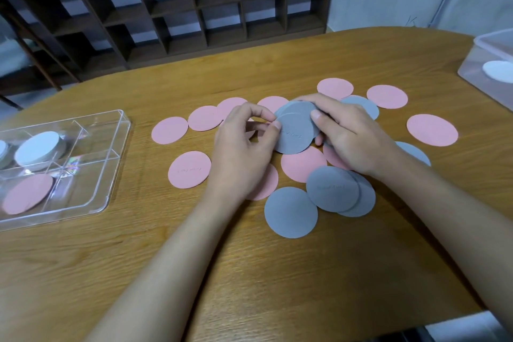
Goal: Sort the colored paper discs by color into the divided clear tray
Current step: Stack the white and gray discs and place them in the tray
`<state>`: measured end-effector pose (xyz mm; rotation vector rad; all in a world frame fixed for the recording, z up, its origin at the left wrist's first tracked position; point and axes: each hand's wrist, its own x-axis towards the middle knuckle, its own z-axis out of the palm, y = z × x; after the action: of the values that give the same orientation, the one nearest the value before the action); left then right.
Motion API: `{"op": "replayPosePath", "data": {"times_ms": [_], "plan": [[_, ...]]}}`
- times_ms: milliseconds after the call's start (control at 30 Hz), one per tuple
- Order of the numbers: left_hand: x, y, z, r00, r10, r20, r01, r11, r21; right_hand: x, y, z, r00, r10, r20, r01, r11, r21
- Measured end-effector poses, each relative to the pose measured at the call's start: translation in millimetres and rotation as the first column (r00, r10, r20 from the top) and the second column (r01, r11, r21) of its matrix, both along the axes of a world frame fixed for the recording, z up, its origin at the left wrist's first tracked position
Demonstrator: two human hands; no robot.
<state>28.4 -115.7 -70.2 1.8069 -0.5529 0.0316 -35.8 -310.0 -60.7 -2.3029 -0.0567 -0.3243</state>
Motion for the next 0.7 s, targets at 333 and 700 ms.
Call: {"op": "replayPosePath", "data": {"times_ms": [333, 700], "plan": [[-9.0, -4.8, -0.7, 0.997, 0.058, 0.042, -0.057, 0.998, -0.029, -2.9, 5.4, 3.4, 1.0, 0.019, 0.006, -0.018, 0.984, -0.18], [-11.0, -4.3, -0.8, 0.971, 0.111, 0.211, -0.112, 0.994, -0.01, -2.1, -1.4, 1.9, 0.999, 0.029, 0.029, -0.023, 0.983, -0.183]]}}
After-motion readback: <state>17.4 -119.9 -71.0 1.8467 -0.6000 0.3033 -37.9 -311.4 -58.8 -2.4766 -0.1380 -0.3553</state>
